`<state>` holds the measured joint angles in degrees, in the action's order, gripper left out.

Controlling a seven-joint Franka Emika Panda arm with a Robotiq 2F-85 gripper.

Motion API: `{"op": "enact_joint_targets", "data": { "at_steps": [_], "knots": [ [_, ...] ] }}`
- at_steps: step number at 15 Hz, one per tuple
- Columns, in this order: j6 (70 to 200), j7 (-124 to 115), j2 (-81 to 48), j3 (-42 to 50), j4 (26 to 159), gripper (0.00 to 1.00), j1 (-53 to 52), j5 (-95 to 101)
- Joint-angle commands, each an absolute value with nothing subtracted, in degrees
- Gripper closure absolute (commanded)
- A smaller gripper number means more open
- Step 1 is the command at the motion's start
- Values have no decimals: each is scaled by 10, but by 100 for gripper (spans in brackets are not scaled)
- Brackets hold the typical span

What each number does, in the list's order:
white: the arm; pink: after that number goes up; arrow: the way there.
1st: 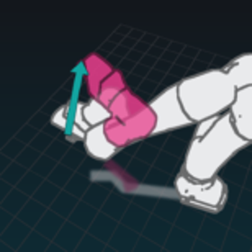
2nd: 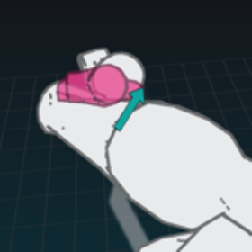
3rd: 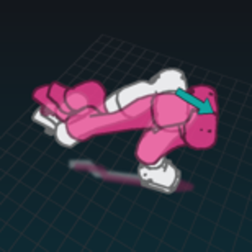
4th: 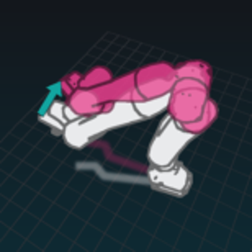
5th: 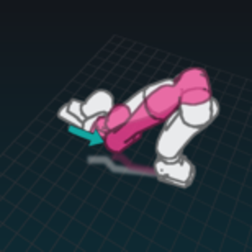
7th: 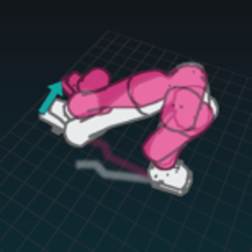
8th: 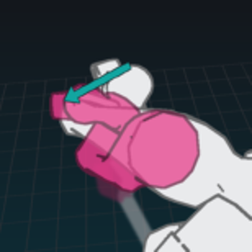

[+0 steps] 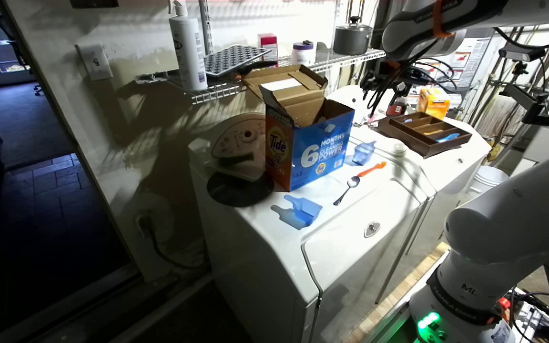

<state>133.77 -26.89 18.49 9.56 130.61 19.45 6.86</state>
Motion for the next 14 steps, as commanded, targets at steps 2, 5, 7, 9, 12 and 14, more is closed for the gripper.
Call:
{"op": "enact_joint_targets", "data": {
  "at_steps": [2, 5, 7, 9, 12, 14],
  "knots": [
    [1333, -422, 99, 77, 1220, 0, 230, 138],
    [1295, -514, 47, 83, 1163, 0, 226, 207],
    [1251, -525, 6, 96, 1118, 0, 210, 215],
    [1197, -465, -30, 110, 1078, 0, 193, 163],
    [1238, -487, 1, 122, 1126, 0, 185, 188],
    [1238, -487, 4, 125, 1127, 0, 184, 188]
  ]
}}
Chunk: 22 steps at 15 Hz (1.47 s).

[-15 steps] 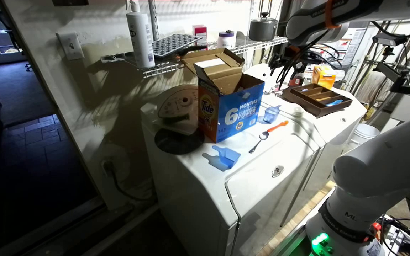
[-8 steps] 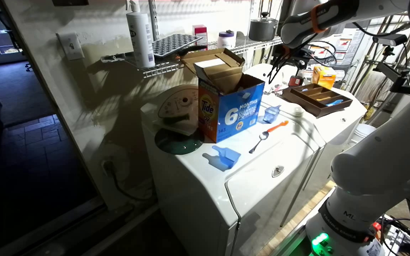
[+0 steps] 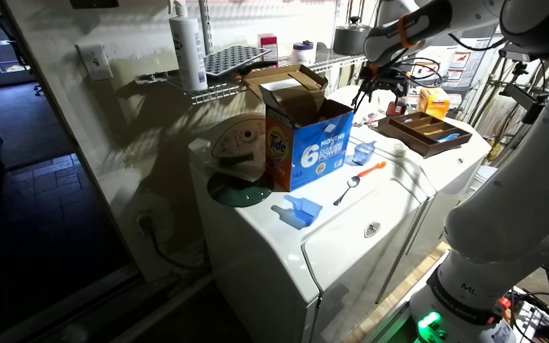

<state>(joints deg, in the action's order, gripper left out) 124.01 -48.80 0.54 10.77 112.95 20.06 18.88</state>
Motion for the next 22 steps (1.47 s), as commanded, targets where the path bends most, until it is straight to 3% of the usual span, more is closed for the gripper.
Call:
{"op": "enact_joint_targets", "data": {
  "at_steps": [1, 11, 22],
  "knots": [
    [1238, -487, 6, 125, 1127, 0, 184, 188],
    [1217, -491, -9, 129, 1122, 0, 182, 189],
    [1242, -310, -94, 163, 1122, 0, 182, 173]
  ]
}}
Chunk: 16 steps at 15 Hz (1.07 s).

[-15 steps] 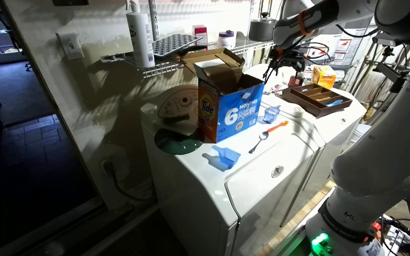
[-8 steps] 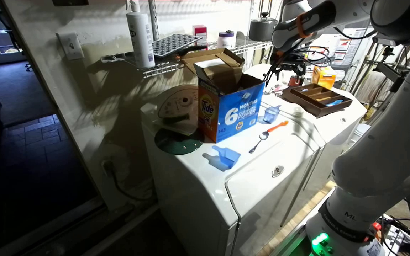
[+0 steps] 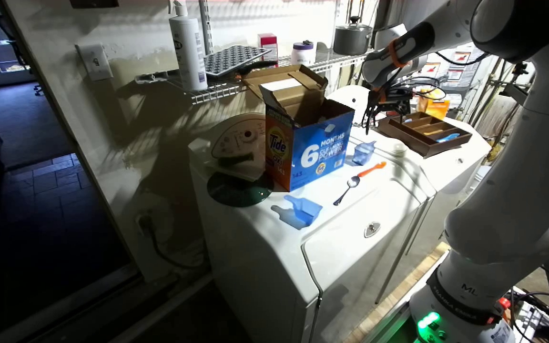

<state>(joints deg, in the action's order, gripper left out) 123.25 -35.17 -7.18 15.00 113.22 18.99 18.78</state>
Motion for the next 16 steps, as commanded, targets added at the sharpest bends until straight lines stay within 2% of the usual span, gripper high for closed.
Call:
{"op": "enact_joint_targets", "data": {
  "at_steps": [1, 16],
  "knots": [
    [1244, -303, -100, 165, 1121, 0, 181, 171],
    [1261, -413, -175, 195, 1099, 0, 177, 54]
  ]
}}
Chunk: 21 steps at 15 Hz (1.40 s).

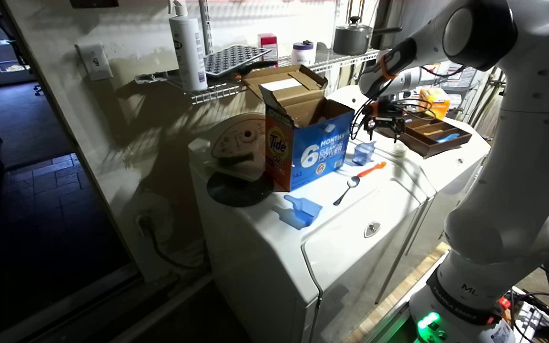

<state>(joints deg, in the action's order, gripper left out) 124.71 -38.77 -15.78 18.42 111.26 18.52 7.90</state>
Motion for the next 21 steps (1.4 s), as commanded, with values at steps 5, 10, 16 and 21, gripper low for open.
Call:
{"op": "enact_joint_targets", "data": {
  "at_steps": [5, 10, 16, 21],
  "knots": [
    [1288, -432, -189, 193, 1097, 1, 178, 11],
    [1306, -440, -202, 193, 1092, 22, 177, -6],
    [1310, -439, -208, 193, 1089, 42, 175, -16],
    [1310, -441, -209, 194, 1087, 58, 173, -15]
  ]
}}
